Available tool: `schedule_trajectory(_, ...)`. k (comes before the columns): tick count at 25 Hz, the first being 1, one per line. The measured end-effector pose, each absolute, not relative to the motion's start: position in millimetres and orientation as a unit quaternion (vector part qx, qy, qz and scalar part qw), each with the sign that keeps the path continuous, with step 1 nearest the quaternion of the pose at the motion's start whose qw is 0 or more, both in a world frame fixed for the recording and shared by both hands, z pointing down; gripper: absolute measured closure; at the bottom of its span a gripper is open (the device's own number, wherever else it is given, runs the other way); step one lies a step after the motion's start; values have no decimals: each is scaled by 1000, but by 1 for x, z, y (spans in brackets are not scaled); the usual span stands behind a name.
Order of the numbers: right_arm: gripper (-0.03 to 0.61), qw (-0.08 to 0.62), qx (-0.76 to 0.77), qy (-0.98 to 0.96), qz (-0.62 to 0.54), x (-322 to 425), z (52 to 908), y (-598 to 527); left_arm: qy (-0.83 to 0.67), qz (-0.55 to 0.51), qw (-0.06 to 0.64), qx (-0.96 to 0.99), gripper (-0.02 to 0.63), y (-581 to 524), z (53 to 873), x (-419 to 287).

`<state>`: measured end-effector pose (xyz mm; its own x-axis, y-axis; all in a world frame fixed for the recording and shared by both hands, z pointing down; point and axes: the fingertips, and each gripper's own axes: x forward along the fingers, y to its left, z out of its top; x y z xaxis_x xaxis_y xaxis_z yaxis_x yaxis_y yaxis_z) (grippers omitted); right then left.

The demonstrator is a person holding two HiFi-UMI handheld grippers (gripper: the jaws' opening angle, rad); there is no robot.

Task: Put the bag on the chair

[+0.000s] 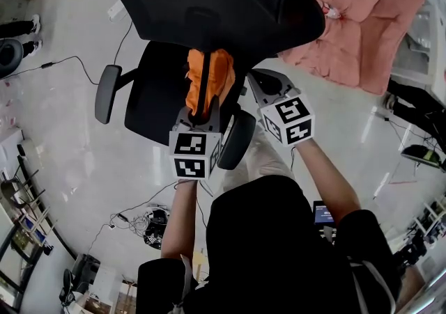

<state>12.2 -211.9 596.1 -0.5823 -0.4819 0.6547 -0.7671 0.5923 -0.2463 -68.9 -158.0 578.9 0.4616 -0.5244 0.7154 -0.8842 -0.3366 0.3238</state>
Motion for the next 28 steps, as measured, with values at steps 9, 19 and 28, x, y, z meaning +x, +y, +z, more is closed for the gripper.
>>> schedule_trajectory(9,577,278,362,-847,272,2,609,-228,-440,269,344,784,600,-188,589,-79)
schedule_trajectory(19,577,283,349,-847,284,-16,628,-241,-426,296,319,793,600,-211,603,-90)
schedule_trajectory(28,577,287,338,-847,295,-30,644,-249,-420,308,298,800,600,-234,612,-104)
